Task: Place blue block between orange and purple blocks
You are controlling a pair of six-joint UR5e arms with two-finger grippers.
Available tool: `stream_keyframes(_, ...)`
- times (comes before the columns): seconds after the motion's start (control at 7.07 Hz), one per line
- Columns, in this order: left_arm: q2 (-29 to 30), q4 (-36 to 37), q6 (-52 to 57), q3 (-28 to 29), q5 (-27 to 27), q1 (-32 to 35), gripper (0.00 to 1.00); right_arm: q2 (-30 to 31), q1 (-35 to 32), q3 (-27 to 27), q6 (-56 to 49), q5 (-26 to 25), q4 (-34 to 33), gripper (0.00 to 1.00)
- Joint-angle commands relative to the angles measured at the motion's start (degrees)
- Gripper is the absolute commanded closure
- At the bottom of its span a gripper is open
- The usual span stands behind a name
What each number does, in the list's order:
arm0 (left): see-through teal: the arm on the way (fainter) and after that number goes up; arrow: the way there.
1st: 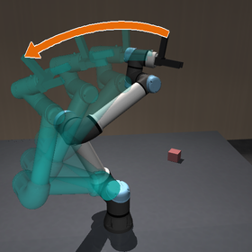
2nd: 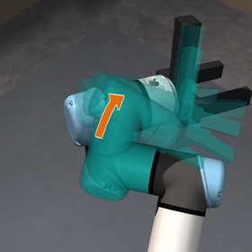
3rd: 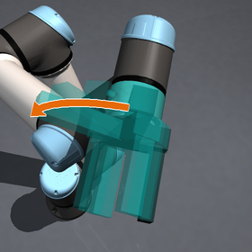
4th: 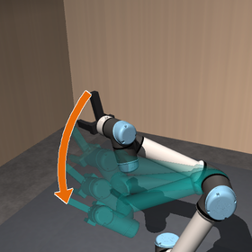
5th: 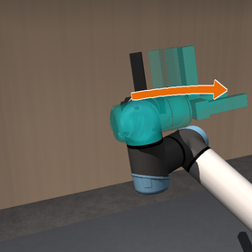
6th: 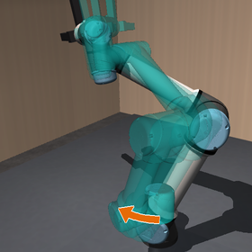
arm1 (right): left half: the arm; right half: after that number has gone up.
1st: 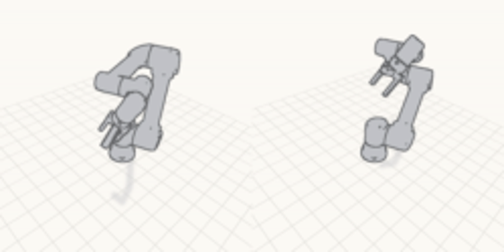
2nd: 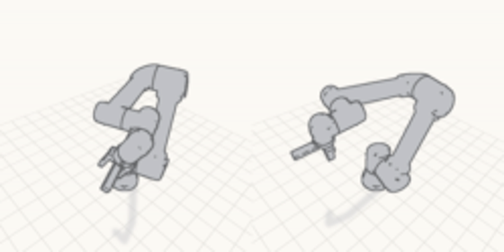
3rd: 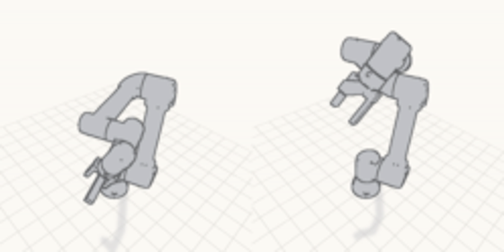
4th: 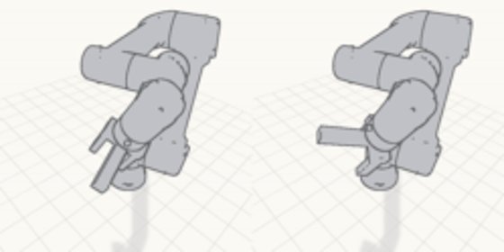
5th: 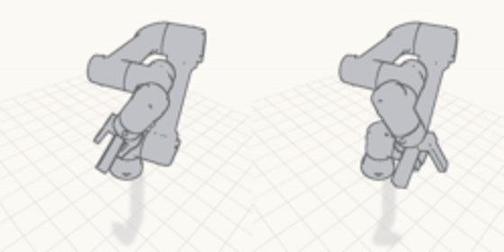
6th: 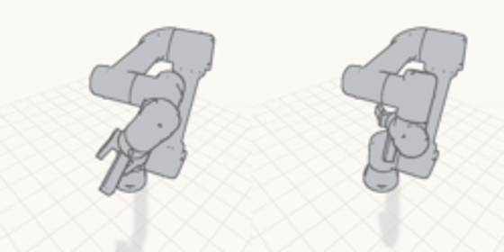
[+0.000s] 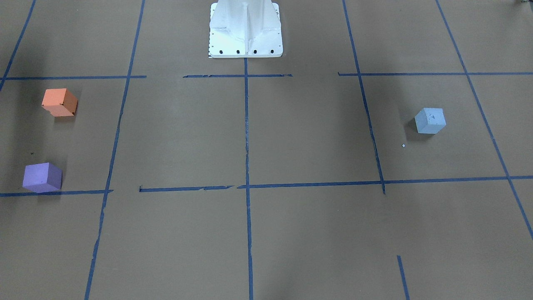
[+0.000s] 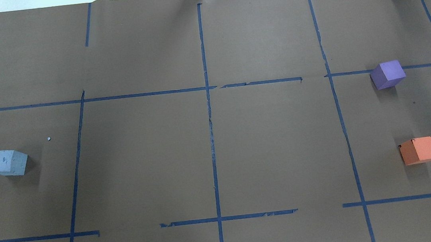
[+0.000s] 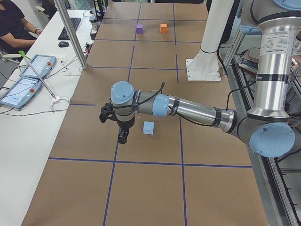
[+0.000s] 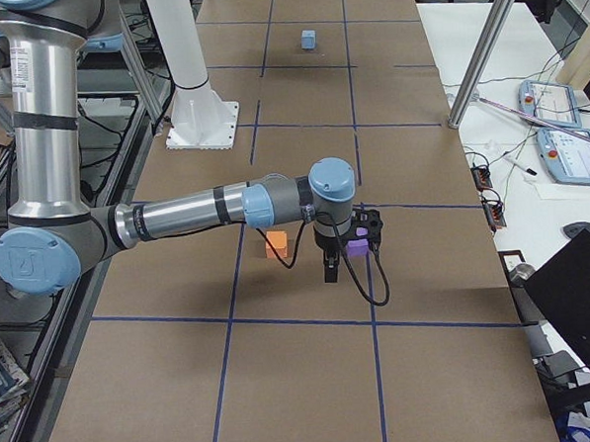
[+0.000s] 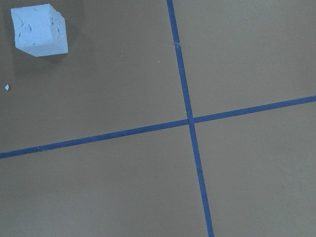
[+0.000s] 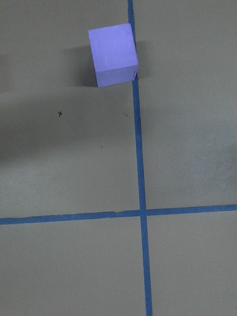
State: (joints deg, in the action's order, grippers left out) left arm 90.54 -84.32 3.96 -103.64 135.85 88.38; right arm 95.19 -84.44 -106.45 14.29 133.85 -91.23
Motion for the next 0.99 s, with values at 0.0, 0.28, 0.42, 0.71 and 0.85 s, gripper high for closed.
stream_keyframes(0.0, -0.62, -0.4, -0.36, -0.33, -1.11, -0.31, 0.0, 0.17, -0.02, 0.45, -0.14, -0.35, 0.26, 0.0)
stream_keyframes(0.28, -0.72, -0.49, -0.36, -0.59, -1.29, -0.93, 0.0, 0.17, 0.15, 0.8, 0.47, -0.17, 0.44, 0.0)
stream_keyframes(0.42, -0.8, -0.49, -0.1, -0.08, -1.29, -1.1, 0.0, 0.17, 0.15, 0.72, 0.3, 0.0, 0.61, 0.0)
stream_keyframes(0.71, -2.91, -0.32, -0.36, -0.86, -0.76, -1.1, 0.0, 0.96, 0.15, 1.07, 0.12, -0.17, 0.88, 0.0)
stream_keyframes(0.85, -3.0, -0.23, -0.36, -0.6, -0.76, -1.1, 0.0, 0.96, 0.15, 0.64, 0.47, -0.17, 0.96, 0.0)
